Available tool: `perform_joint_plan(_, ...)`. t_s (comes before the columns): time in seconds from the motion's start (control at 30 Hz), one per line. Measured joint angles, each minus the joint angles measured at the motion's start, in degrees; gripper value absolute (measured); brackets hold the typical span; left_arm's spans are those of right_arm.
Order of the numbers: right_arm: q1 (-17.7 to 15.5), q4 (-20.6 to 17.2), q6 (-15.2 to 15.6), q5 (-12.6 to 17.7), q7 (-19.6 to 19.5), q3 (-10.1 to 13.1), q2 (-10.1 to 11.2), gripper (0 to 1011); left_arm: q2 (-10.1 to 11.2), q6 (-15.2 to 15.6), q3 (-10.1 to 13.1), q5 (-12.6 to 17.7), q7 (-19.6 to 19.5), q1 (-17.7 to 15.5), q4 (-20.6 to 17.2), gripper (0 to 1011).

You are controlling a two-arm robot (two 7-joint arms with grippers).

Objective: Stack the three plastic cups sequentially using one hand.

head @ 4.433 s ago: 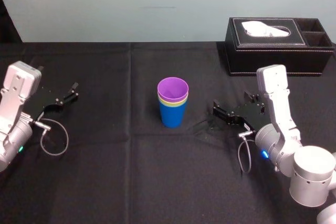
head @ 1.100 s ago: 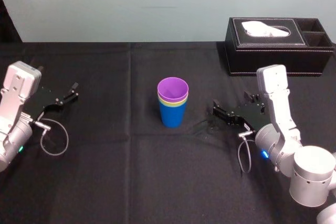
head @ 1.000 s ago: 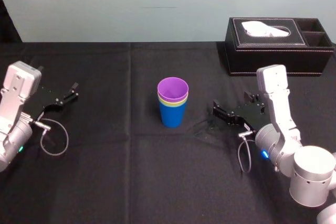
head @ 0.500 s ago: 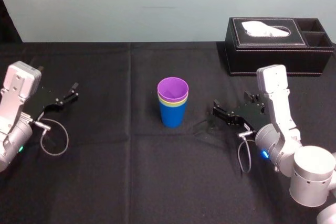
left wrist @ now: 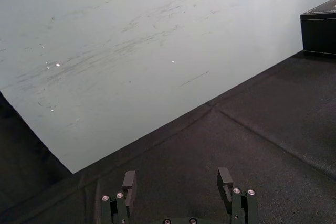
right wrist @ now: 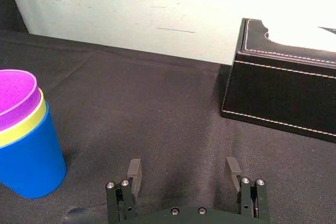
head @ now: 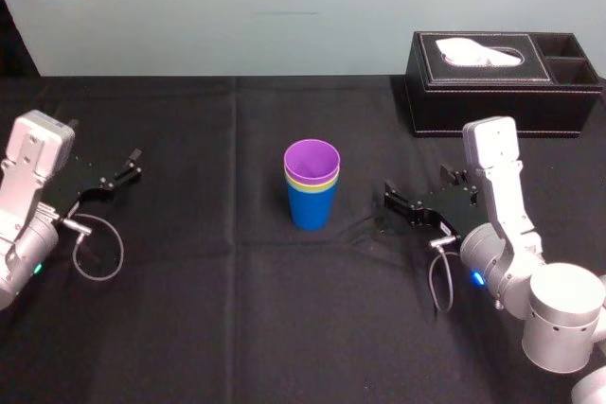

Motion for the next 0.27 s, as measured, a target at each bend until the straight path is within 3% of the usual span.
perform_joint_plan(0.27,0.0,0.0,0.0,0.0,0.0,0.0,0.0,1004,0.0,0.0,0.0,0.0,0.0,0.0,0.0,1011)
